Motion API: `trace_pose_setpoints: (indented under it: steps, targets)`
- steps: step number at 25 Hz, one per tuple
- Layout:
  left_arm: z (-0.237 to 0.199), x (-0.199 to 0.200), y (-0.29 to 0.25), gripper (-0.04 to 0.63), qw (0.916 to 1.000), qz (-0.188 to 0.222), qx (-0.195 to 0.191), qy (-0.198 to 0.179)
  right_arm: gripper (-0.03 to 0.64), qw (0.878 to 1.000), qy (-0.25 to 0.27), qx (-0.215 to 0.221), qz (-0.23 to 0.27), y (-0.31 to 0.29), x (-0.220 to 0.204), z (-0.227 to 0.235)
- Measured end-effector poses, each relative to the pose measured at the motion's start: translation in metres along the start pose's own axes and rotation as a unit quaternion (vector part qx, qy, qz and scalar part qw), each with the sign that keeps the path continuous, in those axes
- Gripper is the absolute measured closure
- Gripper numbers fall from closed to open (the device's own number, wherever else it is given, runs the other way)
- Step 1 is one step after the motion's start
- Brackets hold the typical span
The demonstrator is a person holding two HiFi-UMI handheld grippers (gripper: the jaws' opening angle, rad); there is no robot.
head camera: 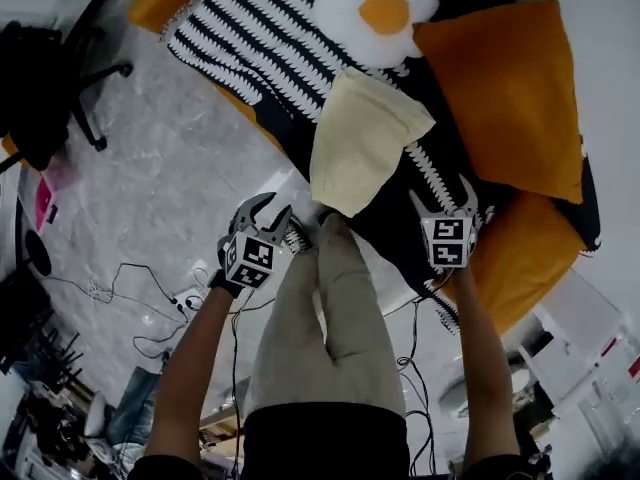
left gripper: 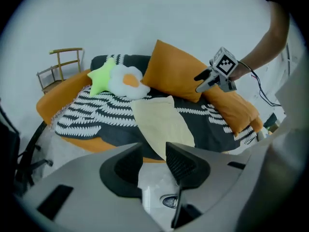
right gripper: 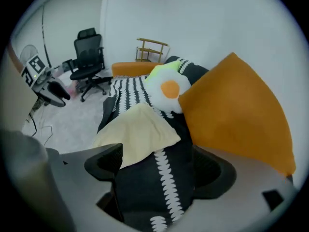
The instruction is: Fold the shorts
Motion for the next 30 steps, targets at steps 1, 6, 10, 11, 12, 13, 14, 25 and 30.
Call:
trace_pose_setpoints:
  steps: [1, 6, 10, 11, 12, 13, 14, 25, 30]
  targets:
    - [-0.003, 0.01, -0.011, 0.432, 0.9999, -0.008, -0.005, -0.01, 0.152, 1.0, -0.017, 0.004, -0.006, -0.004, -0.014, -0.001]
    - [-0.005, 0.065, -0.068, 0.405, 0.9949, -0.055, -0.041, -0.074, 0.166, 0.997, -0.064, 0.03, -0.029, -0.021, -0.064, -0.001]
    - [-0.011, 0.106, -0.106, 0.395, 0.9822, -0.084, -0.065, -0.155, 0.183, 0.996, -0.072, 0.046, -0.038, -0.033, -0.075, 0.011]
    - [-0.013, 0.116, -0.112, 0.388, 0.9765, -0.09, -0.069, -0.183, 0.188, 0.996, -0.067, 0.051, -0.039, -0.035, -0.073, 0.015]
    - [-0.018, 0.128, -0.119, 0.385, 0.9706, -0.094, -0.072, -0.21, 0.193, 0.997, -0.055, 0.051, -0.037, -0.039, -0.068, 0.021]
    - [-0.023, 0.14, -0.129, 0.383, 0.9644, -0.094, -0.075, -0.236, 0.2, 0.998, -0.042, 0.046, -0.033, -0.046, -0.061, 0.032]
    - [-0.029, 0.15, -0.139, 0.378, 0.9579, -0.094, -0.081, -0.259, 0.208, 0.998, -0.032, 0.038, -0.03, -0.054, -0.055, 0.042]
    - [-0.095, 0.241, -0.271, 0.33, 0.9211, -0.107, -0.129, -0.351, 0.361, 0.995, -0.081, 0.033, -0.052, -0.164, -0.011, 0.125]
    - [-0.087, 0.248, -0.33, 0.256, 0.8844, -0.192, -0.241, -0.35, 0.374, 0.985, -0.055, 0.138, -0.089, -0.231, 0.022, 0.134]
Point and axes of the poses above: the fingertips, and each gripper's own axes: y backward along the fingers, z to its right, x out of its top, the point moved 8 cm from there along y, backward along the fingers, and after that the axes turned 4 degrees about y, right-handed, at the moved point
